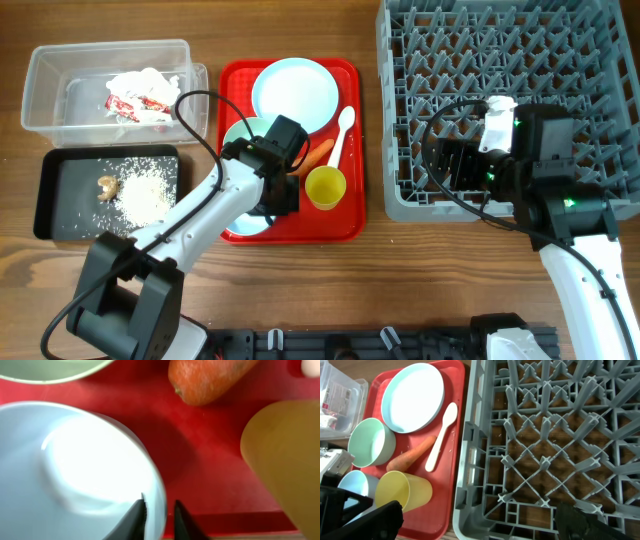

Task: Sort waste into correct bins and load items into the dishwasher rack
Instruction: 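Place the blue bowl back on the red tray, then grasp the yellow cup with the left gripper and lift it toward the right gripper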

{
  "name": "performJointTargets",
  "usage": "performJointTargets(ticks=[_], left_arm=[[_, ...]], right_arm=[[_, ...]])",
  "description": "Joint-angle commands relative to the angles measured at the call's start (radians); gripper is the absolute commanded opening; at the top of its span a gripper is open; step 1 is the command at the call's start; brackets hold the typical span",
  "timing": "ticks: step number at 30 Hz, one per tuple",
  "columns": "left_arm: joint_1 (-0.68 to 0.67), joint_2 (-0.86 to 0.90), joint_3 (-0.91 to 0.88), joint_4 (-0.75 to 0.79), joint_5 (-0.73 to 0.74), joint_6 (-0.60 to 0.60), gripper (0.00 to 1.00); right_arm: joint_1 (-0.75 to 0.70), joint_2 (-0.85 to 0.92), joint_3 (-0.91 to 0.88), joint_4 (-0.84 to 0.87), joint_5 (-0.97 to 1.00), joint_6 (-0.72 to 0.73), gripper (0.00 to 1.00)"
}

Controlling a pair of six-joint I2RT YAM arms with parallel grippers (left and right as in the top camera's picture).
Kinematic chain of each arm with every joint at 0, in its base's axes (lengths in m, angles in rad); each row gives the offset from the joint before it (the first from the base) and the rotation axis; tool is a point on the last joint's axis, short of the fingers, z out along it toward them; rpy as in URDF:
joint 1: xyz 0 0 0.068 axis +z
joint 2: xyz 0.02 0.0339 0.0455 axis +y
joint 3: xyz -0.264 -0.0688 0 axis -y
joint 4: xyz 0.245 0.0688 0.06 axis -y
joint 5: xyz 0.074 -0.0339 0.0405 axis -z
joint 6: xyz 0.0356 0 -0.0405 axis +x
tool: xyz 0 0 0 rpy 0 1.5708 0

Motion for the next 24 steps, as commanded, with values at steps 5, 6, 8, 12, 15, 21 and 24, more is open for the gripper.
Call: performJointTargets(ticks=[5,6,8,12,15,21,24], left_arm=[[-0.002,-0.01,0.032,0.055,-0.003,-0.013,0.56],[-0.002,-0.011,0.071,0.047,0.006,-0.011,0.59],[-0.002,-0.01,0.152,0.052,0.032,0.026,0.69],[-0.003,0.002,0.182,0.11,0.039,0.053,0.74],[-0.004,0.037,0.182,0.1,0.081,0.078,0.69],[-0.03,0.042,0.182,0.077,0.156,0.172,0.61],[-0.055,0.043,0.173,0.074,0.155,0.198,0.6]], right_arm=[[-0.003,0.006,0.016,0.028,-0.016,0.006,1.0],[-0.003,0.006,0.016,0.037,-0.016,0.006,1.0],[-0.003,0.006,0.016,0.049,-0.016,0.006,1.0],[-0.003,0.006,0.016,0.048,-0.016,0.006,1.0],[-0.003,0.006,0.016,0.048,-0.016,0.006,1.0],[-0.003,0.006,0.016,0.048,-0.016,0.006,1.0],[-0.003,0.006,0.016,0.047,-0.017,0.007,1.0]])
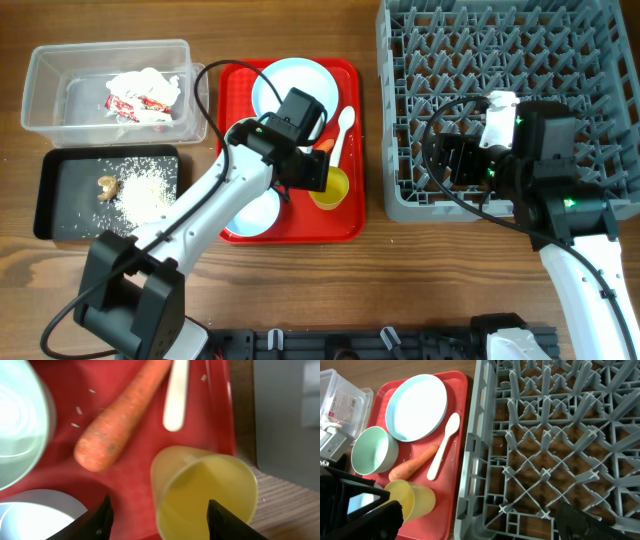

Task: Sort waste into correct bins and load items into the dishwasher rack
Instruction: 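Grasp the yellow cup with the left gripper and lift it toward the right gripper, then take the yellow cup with the right gripper from the left gripper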

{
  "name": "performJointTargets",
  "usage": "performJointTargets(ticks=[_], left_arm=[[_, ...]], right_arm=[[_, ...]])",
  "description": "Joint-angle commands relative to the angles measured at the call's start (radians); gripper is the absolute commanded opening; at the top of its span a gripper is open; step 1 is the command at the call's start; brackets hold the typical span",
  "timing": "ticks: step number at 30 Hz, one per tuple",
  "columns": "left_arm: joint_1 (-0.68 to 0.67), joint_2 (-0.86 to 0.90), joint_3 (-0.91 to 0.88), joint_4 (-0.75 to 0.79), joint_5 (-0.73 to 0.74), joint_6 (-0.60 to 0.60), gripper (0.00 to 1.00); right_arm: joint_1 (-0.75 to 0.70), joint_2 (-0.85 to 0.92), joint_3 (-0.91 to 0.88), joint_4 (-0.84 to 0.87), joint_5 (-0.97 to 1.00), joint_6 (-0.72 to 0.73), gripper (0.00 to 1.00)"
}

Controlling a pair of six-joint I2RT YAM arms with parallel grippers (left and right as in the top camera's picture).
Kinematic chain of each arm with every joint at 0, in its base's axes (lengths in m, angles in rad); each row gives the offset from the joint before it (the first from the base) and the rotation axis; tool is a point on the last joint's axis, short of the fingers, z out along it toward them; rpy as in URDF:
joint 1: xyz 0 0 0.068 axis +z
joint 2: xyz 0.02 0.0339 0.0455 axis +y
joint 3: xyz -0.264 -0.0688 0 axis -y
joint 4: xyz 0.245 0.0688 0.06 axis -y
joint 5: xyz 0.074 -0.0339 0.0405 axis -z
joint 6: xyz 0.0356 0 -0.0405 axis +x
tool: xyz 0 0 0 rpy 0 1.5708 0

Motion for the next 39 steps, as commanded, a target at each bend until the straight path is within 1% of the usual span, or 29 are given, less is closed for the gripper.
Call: performJointTargets(ticks=[1,2,5,6,8,9,10,11,14,15,16,17,20,21,22,23,25,26,28,29,30,33,36,38,39], left_arm=[[-0.019,0.013,-0.002,0.001,0.021,0.049,0.51],[-0.019,0.016,-0.004,0.002,0.021,0.049,0.47],[-0.019,0.04,-0.004,0.005,0.021,0.049,0.45],[-0.019,0.054,-0.004,0.004,0.021,0.049,0.41],[-0.02,0.074,-0.004,0.004,0.021,0.048,0.38],[-0.019,0.079,-0.004,0.005,0.021,0.048,0.29],[-0.019,0.081,-0.004,0.008,0.021,0.043,0.15],[-0.019,0.081,-0.004,0.016,0.021,0.022,0.04],[-0.018,0.08,-0.002,0.04,0.023,-0.038,0.04],[-0.013,0.08,0.006,0.038,0.035,-0.062,0.04],[-0.004,0.08,0.015,0.038,0.069,-0.061,0.04],[0.013,0.079,0.034,0.037,0.137,-0.061,0.04],[0.151,0.074,0.127,0.039,0.499,-0.061,0.04],[0.214,0.074,0.153,0.053,0.657,-0.06,0.04],[0.295,0.074,0.16,0.111,0.88,-0.061,0.04],[0.341,0.074,0.16,0.157,1.022,-0.061,0.04],[0.412,0.074,0.16,0.249,1.255,-0.068,0.04],[0.429,0.074,0.16,0.287,1.328,-0.098,0.04],[0.433,0.074,0.16,0.355,1.398,-0.145,0.04],[0.43,0.074,0.16,0.399,1.44,-0.172,0.04],[0.425,0.074,0.16,0.426,1.456,-0.19,0.04],[0.397,0.073,0.16,0.428,1.457,-0.192,0.04],[0.368,0.073,0.16,0.44,1.454,-0.192,0.04],[0.362,0.073,0.16,0.452,1.454,-0.192,0.04],[0.362,0.073,0.16,0.453,1.454,-0.192,0.04]], right_arm=[[-0.003,0.006,0.015,0.0,-0.017,0.007,1.0],[-0.003,0.006,0.015,0.0,-0.017,0.007,1.0],[-0.003,0.006,0.015,-0.001,-0.017,0.007,1.0],[-0.003,0.006,0.015,-0.002,-0.017,0.007,1.0],[-0.003,0.006,0.015,-0.002,-0.017,0.007,1.0],[-0.003,0.006,0.015,-0.002,-0.017,0.007,1.0],[-0.003,0.006,0.015,-0.002,-0.017,0.007,1.0],[-0.003,0.006,0.015,-0.002,-0.017,0.007,1.0],[-0.003,0.006,0.015,-0.001,-0.017,0.007,1.0],[-0.003,0.006,0.015,0.0,-0.017,0.007,1.0],[-0.003,0.006,0.015,0.0,-0.018,0.007,1.0],[-0.003,0.006,0.015,0.004,-0.042,0.005,1.0],[-0.003,0.006,0.015,0.061,-0.204,-0.002,1.0],[-0.003,0.006,0.015,0.093,-0.278,-0.025,1.0],[-0.003,0.006,0.015,0.146,-0.373,-0.044,1.0],[-0.003,0.006,0.015,0.193,-0.431,-0.048,1.0],[-0.003,0.007,0.015,0.298,-0.542,-0.048,1.0],[0.0,0.014,0.015,0.372,-0.619,-0.045,1.0],[0.008,0.043,0.015,0.476,-0.73,-0.044,1.0],[0.009,0.07,0.015,0.525,-0.77,-0.016,1.0],[0.009,0.094,0.015,0.568,-0.808,0.011,1.0],[0.013,0.185,0.015,0.75,-0.962,0.079,1.0],[0.024,0.235,0.015,0.893,-1.03,0.173,0.99],[0.041,0.235,0.015,0.912,-1.025,0.172,0.97],[0.055,0.236,0.015,0.911,-1.019,0.172,0.95]])
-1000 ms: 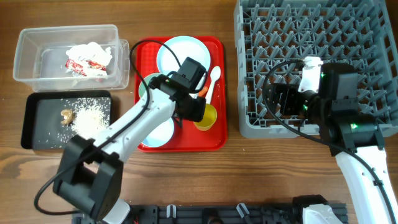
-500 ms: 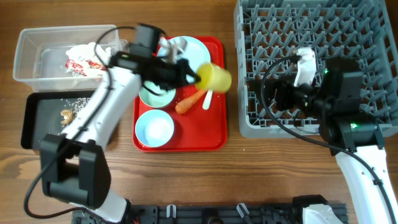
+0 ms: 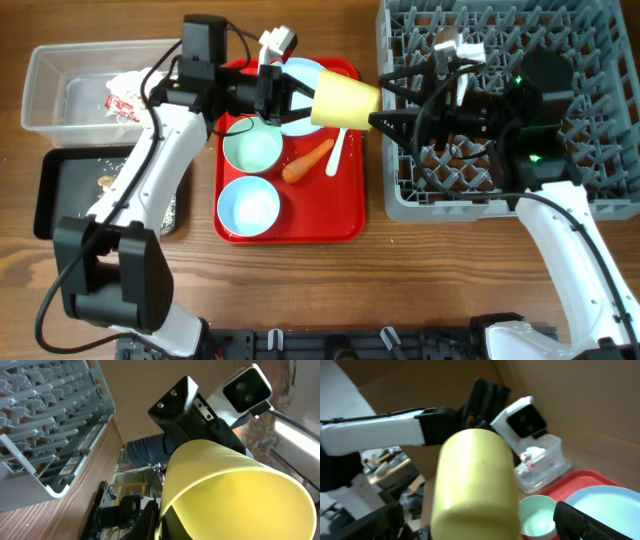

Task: Sort waste into correct bins and load items into the dishwasher rack
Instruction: 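Take the yellow cup with the right gripper from the left gripper, then lower the yellow cup into the dish rack and open the right gripper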

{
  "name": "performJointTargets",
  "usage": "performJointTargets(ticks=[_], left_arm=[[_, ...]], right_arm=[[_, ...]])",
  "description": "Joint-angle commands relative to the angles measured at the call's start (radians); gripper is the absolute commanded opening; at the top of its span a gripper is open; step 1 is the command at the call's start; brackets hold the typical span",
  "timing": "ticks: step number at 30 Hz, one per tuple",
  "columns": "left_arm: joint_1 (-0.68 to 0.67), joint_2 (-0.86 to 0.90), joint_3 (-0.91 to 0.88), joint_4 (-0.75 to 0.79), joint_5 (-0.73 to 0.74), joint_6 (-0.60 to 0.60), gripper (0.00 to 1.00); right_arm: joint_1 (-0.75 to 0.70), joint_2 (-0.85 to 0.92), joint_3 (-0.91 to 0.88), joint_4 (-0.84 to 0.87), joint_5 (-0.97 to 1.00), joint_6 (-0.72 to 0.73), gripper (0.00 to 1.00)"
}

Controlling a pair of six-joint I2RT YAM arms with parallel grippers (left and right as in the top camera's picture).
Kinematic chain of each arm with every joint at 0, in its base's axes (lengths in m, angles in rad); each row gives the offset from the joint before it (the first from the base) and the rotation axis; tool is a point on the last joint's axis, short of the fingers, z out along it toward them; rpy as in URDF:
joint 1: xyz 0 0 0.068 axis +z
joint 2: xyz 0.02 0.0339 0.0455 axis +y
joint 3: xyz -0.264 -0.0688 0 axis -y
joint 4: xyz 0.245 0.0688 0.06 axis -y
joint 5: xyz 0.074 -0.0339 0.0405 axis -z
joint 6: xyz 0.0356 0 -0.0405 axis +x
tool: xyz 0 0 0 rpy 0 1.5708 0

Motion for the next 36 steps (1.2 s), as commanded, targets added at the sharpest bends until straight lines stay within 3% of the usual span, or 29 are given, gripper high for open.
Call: performJointTargets(ticks=[1,16,17,18,23,27,29,32,36], left_arm=[[-0.003,-0.002,0.012,0.009,0.031,-0.009,0.04],[-0.003,-0.002,0.012,0.009,0.03,0.0,0.04],[-0.003,-0.002,0.012,0.009,0.03,0.0,0.07],[-0.003,-0.002,0.012,0.009,0.018,0.001,0.22],[-0.003,-0.002,0.012,0.009,-0.076,0.003,0.45],[-0.003,-0.002,0.012,0.008,-0.122,0.003,0.52],[-0.003,-0.002,0.012,0.008,-0.159,0.003,0.54],[-0.003,-0.002,0.012,-0.016,-0.325,0.003,0.63],[-0.003,-0.002,0.012,-0.185,-0.869,0.003,0.7]], right_arm=[[0.036,0.013,0.013,0.008,-0.044,0.03,0.94],[0.078,0.051,0.013,0.034,-0.018,0.074,0.55],[0.078,0.051,0.013,0.04,-0.018,0.075,0.54],[0.075,0.05,0.013,0.04,-0.018,0.075,0.51],[-0.032,0.039,0.013,0.022,-0.005,0.116,0.49],[-0.167,0.018,0.013,-0.092,0.019,0.122,0.48],[-0.207,-0.011,0.013,-0.279,0.153,0.06,0.47],[-0.211,-0.083,0.028,-0.517,0.41,-0.029,0.47],[-0.211,-0.163,0.154,-0.894,0.813,-0.127,0.47]])
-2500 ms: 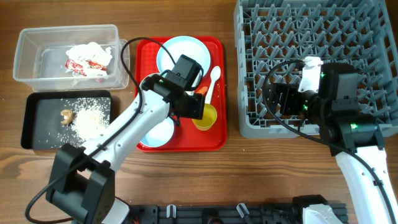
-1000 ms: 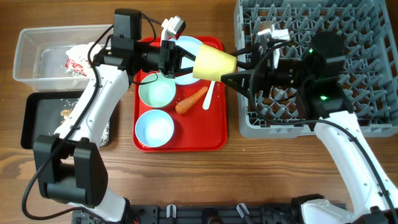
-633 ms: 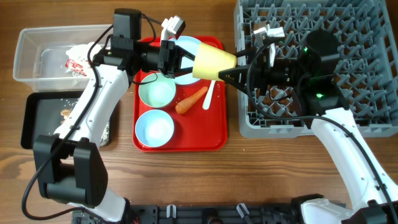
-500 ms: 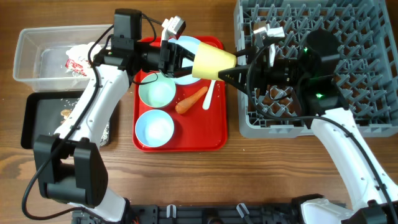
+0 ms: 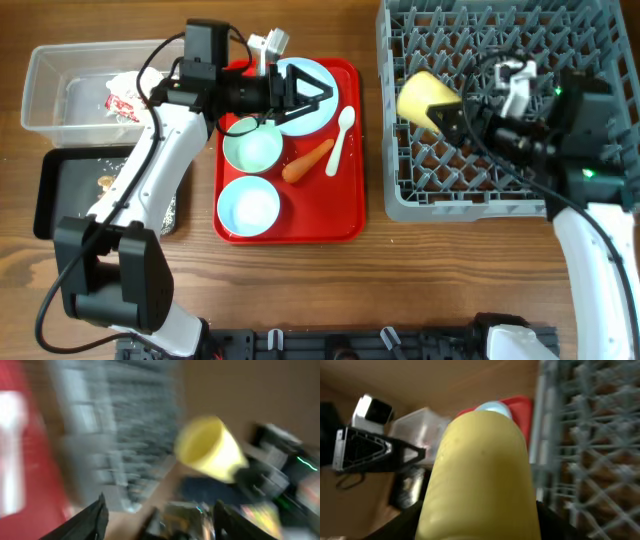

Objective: Sort waste into correct bins and load items into the dishwasher rack

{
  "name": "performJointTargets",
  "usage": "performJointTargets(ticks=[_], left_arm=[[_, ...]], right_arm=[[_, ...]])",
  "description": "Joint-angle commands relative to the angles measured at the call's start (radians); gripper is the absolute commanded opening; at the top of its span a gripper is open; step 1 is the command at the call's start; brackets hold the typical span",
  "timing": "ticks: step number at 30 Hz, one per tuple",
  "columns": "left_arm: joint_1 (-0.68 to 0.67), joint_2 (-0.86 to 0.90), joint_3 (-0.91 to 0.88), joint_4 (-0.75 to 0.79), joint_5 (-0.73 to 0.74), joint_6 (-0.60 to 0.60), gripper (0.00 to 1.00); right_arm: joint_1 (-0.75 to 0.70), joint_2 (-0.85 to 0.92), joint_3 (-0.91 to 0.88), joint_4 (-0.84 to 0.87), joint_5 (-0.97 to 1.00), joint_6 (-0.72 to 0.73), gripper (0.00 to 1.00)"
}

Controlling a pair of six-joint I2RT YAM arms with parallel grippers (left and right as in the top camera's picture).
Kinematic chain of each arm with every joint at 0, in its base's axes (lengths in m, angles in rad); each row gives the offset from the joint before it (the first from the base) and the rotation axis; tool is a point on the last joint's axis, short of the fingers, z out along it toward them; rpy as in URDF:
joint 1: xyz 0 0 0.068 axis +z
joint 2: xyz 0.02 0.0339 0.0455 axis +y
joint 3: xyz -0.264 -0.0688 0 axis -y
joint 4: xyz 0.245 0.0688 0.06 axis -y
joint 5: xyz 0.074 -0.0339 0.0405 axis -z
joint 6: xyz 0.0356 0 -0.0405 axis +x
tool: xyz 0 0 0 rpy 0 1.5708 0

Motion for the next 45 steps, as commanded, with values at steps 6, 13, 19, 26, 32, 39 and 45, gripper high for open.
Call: performJointTargets(ticks=[6,13,19,26,32,39,45], left_arm=[[-0.002,-0.002,0.01,-0.228,-0.776,0.009,0.75],[-0.002,-0.002,0.01,-0.237,-0.815,0.008,0.77],[-0.002,-0.002,0.01,-0.249,-0.815,0.009,0.78],[-0.002,-0.002,0.01,-0.256,-0.815,0.009,0.9],[-0.002,-0.002,0.01,-0.284,-0.815,0.008,1.0],[-0.024,-0.002,0.01,-0.327,-0.816,0.126,1.0],[-0.126,-0.014,0.01,-0.348,-0.904,0.143,1.0]], right_arm=[[0.015,0.016,0.174,-0.469,0.562,-0.101,0.47],[0.143,0.286,0.174,-0.547,0.623,-0.094,0.48],[0.15,0.435,0.172,-0.528,0.678,-0.069,0.54],[0.15,0.427,0.317,-0.539,0.61,-0.09,1.0],[0.152,0.284,0.575,-0.6,0.597,-0.126,1.0],[0.167,0.071,0.575,-0.612,0.599,-0.124,1.0],[0.167,0.046,0.575,-0.597,0.598,-0.15,1.0]])
